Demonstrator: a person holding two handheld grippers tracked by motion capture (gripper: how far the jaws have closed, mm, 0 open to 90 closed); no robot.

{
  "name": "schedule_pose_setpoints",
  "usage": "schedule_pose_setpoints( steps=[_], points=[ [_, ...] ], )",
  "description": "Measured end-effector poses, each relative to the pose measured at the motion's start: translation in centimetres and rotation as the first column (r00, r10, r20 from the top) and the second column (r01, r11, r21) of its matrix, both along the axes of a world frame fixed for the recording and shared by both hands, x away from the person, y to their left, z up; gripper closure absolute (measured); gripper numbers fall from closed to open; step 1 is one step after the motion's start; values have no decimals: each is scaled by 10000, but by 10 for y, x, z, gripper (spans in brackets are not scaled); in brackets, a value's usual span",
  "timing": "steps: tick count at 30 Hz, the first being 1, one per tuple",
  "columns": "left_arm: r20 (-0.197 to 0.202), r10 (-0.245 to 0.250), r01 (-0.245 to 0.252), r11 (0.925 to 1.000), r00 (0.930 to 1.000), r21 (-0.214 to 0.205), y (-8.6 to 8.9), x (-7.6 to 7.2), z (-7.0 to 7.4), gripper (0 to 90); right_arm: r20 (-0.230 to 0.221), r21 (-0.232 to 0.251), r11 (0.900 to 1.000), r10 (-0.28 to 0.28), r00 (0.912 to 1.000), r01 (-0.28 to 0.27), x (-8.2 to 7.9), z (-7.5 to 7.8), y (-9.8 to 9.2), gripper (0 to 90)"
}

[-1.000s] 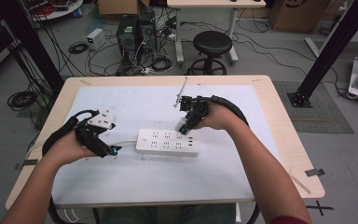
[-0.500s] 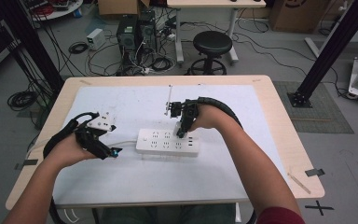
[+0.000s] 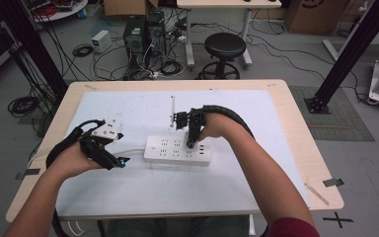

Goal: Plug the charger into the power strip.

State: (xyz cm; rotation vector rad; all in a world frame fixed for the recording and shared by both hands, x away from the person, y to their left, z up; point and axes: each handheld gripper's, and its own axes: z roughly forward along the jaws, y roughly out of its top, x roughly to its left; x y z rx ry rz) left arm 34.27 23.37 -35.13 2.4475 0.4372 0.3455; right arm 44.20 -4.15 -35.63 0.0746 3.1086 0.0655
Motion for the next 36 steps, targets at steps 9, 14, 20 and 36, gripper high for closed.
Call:
schedule_pose_setpoints(
  steps=[9,14,20,36],
  points=[
    [-12,-173,173,9998,9999,104,-11,0,1,158,234,-266,9996,58,9997,-52,-3,-1,5,636],
    [49,-222,222,9997,9997,103,-15,0,2,158,401,-384,9993,38,9992,-22,-7,-1,6,636],
    [52,-166,165,9998,9998,91,-17,1,1,158,683,-711,9973,212,9974,-163,-9,-11,10,636],
    [26,-239,239,9996,9997,146,-18,0,1,158,514,-326,9994,-50,9987,66,-8,-12,8,638]
  ],
)
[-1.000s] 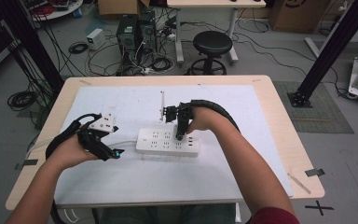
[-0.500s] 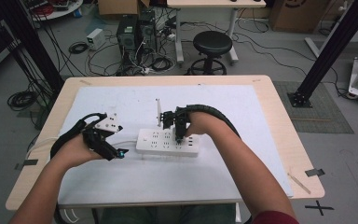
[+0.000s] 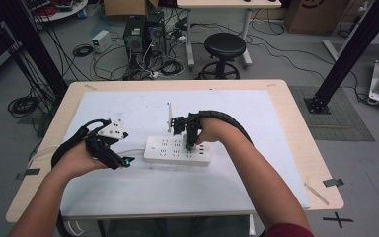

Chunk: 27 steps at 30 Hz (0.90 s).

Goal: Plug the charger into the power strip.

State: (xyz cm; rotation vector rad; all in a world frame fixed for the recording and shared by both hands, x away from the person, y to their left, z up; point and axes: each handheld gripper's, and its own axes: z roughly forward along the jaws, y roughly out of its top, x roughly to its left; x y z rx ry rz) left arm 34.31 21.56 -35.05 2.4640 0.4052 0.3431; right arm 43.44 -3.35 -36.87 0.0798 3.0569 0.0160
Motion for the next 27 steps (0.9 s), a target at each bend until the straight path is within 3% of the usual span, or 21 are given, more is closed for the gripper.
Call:
schedule_pose_setpoints(
  steps=[2,7,17,19,20,24,25,27],
  points=[
    [47,-68,67,9999,10000,88,-1,0,0,158,-252,26,9999,-139,9996,140,5,-2,1,637],
    [21,-33,33,10000,10000,-66,-1,1,-1,158,-302,61,9999,-157,9994,159,6,-2,0,636],
    [13,-30,30,10000,10000,29,1,1,1,158,-342,271,9993,-237,9991,246,5,-2,0,604],
    [-57,36,-37,9998,10000,-172,2,0,1,158,-445,574,9974,-413,9982,439,6,1,-3,519],
    [-41,-6,6,10000,10000,-56,2,0,1,158,-569,811,9955,-436,9974,482,8,3,-6,479],
    [-12,5,-5,9999,10000,-106,3,2,3,158,-639,912,9936,-607,9961,664,8,5,-8,438],
    [10,11,-11,9999,10000,-115,3,2,3,158,-720,1684,9800,-947,9929,1057,8,16,-19,382],
    [29,-10,11,9999,10000,-107,3,3,3,158,-731,1906,9759,-942,9929,1066,8,18,-21,355]
  ],
)
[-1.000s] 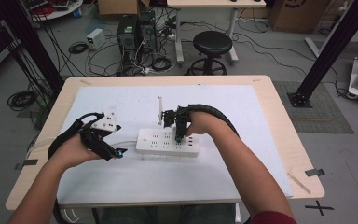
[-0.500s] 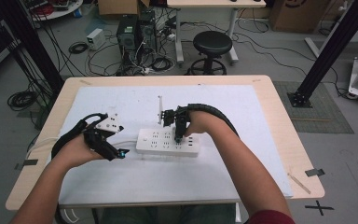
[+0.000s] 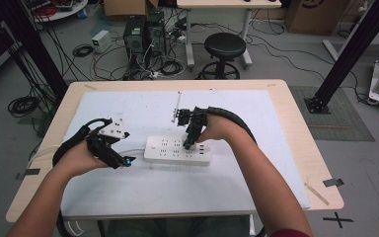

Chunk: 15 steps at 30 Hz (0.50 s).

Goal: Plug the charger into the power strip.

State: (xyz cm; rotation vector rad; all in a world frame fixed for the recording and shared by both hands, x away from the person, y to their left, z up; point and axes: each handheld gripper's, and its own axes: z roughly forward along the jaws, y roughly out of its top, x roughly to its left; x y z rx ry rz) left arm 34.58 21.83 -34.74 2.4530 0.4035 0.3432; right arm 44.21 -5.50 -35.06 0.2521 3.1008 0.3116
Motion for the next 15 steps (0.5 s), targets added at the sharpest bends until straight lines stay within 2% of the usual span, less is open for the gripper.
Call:
schedule_pose_setpoints(
  steps=[1,2,3,4,5,6,7,8,9,10,11,12,14,15],
  points=[
    [0,0,0,10000,10000,0,0,0,0,158,0,0,10000,0,10000,0,0,0,0,355],
    [33,-28,28,10000,10000,2,0,0,1,158,-3,199,9998,-91,10000,91,-1,3,-3,341],
    [48,-9,9,10000,10000,-94,0,0,1,158,-209,802,9967,-137,9997,154,-3,8,-8,337],
    [106,-75,75,10000,9999,9,0,1,2,158,-174,1134,9935,-85,9998,105,-4,11,-11,332],
    [106,-75,75,10000,9999,9,0,1,2,158,-174,1134,9935,-85,9998,105,-4,11,-11,332],
    [137,-43,44,9999,9999,-96,-1,1,5,158,-252,1512,9884,-104,9996,141,-6,15,-14,332],
    [186,-58,60,9999,9998,-137,-1,2,6,158,-239,2214,9749,-191,9995,239,-9,22,-22,314],
    [233,-89,91,9999,9997,-67,-1,2,7,158,-248,2485,9682,-217,9995,271,-11,24,-26,307],
    [233,-89,91,9999,9997,-67,-1,2,7,158,-248,2485,9682,-217,9995,271,-11,24,-26,307],
    [291,-158,160,9998,9995,-90,-2,3,10,158,-124,3024,9524,-367,9993,387,-15,30,-36,287],
    [291,-158,160,9998,9995,-90,-2,3,10,158,-124,3024,9524,-367,9993,387,-15,30,-36,287],
    [326,-174,181,9996,9993,-197,-4,4,12,158,8,3289,9430,-541,9985,508,-19,33,-44,282],
    [360,-229,235,9996,9991,-174,-4,5,13,158,67,3395,9391,-589,9982,531,-21,34,-47,272],
    [360,-229,235,9996,9991,-174,-4,5,13,158,130,3530,9337,-689,9975,599,-23,35,-50,272]
  ],
)
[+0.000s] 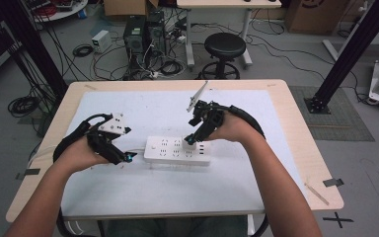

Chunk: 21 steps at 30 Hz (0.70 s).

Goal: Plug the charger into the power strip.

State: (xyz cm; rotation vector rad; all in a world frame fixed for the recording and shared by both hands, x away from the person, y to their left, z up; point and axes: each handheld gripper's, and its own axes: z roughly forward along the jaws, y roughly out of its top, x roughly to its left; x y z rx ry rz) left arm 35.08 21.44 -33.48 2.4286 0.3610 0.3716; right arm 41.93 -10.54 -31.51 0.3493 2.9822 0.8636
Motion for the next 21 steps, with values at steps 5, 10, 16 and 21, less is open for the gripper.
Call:
schedule_pose_setpoints(
  steps=[5,10,16,21],
  points=[
    [121,-50,50,10000,9999,-57,0,3,2,158,259,542,9972,-538,9982,523,-9,6,-18,221],
    [209,72,-66,9996,9998,-281,3,5,4,158,433,1204,9881,-1012,9939,954,-21,11,-37,207],
    [417,79,-56,9984,9991,-556,6,7,7,158,446,1823,9747,-1394,9892,1291,-28,8,-57,207],
    [426,80,-54,9982,9991,-594,6,8,6,158,528,1967,9683,-1674,9845,1541,-31,7,-68,207]
  ],
)
